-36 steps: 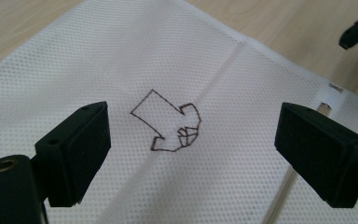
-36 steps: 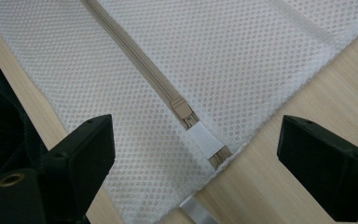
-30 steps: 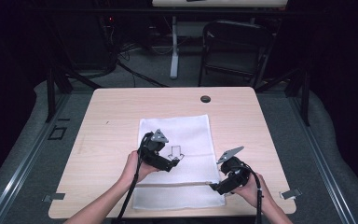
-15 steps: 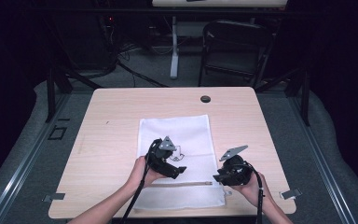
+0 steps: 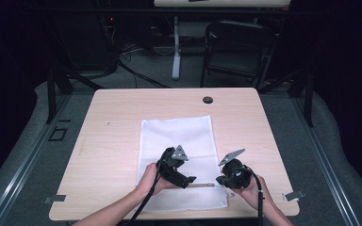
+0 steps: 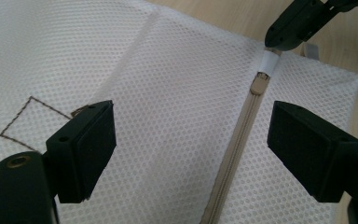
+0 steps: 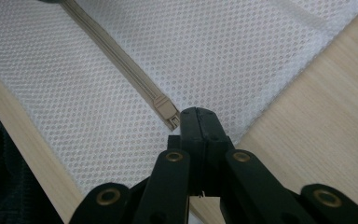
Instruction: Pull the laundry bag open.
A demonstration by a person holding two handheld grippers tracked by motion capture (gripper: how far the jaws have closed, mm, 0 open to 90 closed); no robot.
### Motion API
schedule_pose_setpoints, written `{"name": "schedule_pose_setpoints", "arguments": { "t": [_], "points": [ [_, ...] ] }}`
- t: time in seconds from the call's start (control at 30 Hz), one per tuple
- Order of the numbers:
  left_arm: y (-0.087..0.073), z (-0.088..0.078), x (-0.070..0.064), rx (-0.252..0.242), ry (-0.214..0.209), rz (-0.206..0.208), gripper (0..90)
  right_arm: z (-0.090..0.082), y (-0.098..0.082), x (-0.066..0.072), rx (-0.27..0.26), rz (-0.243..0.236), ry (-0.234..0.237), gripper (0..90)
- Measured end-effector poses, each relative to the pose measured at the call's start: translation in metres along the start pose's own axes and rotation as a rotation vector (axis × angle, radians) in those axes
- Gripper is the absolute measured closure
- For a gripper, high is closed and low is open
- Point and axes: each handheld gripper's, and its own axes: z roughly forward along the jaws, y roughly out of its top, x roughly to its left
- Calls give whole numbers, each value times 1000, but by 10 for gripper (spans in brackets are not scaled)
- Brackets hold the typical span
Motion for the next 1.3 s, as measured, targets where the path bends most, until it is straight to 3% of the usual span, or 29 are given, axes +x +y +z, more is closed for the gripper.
{"name": "schedule_pose_setpoints", "arguments": {
  "t": [0.07, 0.23, 0.67, 1.07, 1.27, 1.3],
  "points": [
    [0, 4, -2, -7, -27, 11, 163, 1, 0, -1, 4, 0, 3, 900],
    [3, 11, -6, 17, -43, 37, 186, 4, -1, -2, 17, 8, 10, 900],
    [9, 37, -18, 32, -101, 107, 360, 14, -2, -5, 56, 28, 13, 900],
    [18, 52, -24, 8, -156, 127, 596, 17, -3, -6, 66, 37, 27, 900],
    [21, 63, -29, 34, -180, 152, 675, 17, -3, -7, 71, 37, 26, 900],
    [21, 63, -30, 46, -168, 156, 690, 17, -3, -7, 72, 37, 26, 900]
  ]
}}
